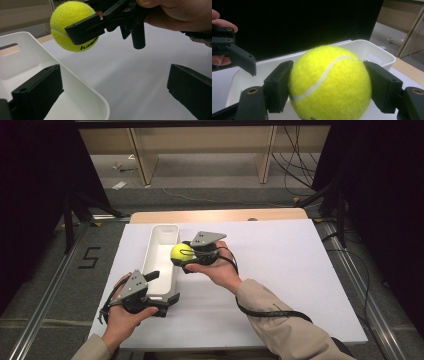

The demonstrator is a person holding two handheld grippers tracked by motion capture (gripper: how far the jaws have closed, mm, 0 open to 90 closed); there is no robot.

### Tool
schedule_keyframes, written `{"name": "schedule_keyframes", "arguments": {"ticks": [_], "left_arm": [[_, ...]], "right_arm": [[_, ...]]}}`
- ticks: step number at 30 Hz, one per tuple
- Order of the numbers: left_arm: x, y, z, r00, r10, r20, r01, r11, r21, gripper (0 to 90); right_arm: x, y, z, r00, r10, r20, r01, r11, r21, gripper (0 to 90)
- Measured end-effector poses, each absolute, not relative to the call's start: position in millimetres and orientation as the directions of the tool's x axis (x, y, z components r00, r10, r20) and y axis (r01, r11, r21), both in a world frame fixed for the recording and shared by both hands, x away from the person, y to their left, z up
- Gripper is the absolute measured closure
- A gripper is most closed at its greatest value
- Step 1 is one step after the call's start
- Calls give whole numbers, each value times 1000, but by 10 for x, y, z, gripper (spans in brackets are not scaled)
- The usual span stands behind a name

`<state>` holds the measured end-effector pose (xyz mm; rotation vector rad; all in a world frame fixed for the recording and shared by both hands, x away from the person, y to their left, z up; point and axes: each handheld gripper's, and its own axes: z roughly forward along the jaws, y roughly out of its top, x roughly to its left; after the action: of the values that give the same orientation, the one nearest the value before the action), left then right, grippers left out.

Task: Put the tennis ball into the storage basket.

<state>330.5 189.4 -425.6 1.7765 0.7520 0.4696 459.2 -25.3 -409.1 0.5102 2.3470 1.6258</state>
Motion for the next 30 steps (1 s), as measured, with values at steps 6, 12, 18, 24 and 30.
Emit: {"name": "schedule_keyframes", "arguments": {"ticks": [6,12,18,24,30], "left_arm": [[3304,1893,-4256,720,692,-51,260,-201,945,0],[3305,1888,-4258,719,693,-53,261,-198,945,0],[3305,1886,-4258,719,693,-52,260,-199,945,0],[3305,1887,-4257,719,693,-51,259,-199,945,0],[3299,1881,-4258,722,689,-67,270,-191,944,0]], "right_arm": [[4595,-227,-4079,-910,414,2,146,317,937,277],[4602,-205,-4065,-911,413,-1,142,315,938,277],[4607,-178,-4040,-910,414,-1,141,311,940,277],[4614,-147,-4031,-912,411,-3,137,311,940,277],[4622,-125,-4025,-913,407,-4,136,314,940,277]]}}
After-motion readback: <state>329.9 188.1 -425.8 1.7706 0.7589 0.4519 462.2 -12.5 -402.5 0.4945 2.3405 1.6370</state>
